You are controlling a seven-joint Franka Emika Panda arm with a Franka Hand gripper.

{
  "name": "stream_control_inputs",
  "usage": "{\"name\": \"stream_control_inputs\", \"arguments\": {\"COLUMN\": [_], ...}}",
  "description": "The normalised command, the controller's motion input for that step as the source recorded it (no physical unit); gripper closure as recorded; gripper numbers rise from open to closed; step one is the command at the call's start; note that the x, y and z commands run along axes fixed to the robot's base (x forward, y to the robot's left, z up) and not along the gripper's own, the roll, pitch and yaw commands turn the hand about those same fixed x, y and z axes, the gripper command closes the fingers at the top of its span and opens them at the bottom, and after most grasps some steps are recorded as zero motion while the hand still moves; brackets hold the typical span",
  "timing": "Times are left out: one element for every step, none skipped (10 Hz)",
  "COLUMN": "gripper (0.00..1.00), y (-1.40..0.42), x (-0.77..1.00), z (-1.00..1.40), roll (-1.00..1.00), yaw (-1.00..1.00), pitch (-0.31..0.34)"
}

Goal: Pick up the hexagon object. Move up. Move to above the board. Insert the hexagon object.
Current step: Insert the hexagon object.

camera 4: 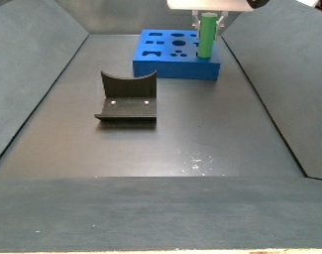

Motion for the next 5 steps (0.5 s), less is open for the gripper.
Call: {"name": "stream_control_inputs", "arguments": {"gripper": [1.0,1.0,1.0,1.0,1.0], "y": [0.0,0.0,0.0,0.0,0.0], "x": [0.0,0.03,0.23,0.01,0.0], "z": [0.0,-0.03,-0.25,0.0,-0.06], "roll": [-0.01,0.0,0.0,0.0,0.0], "yaw": [0.0,0.0,0.46,0.03,0.0], "pitch": [0.0,0.0,0.0,0.0,0.0]}}
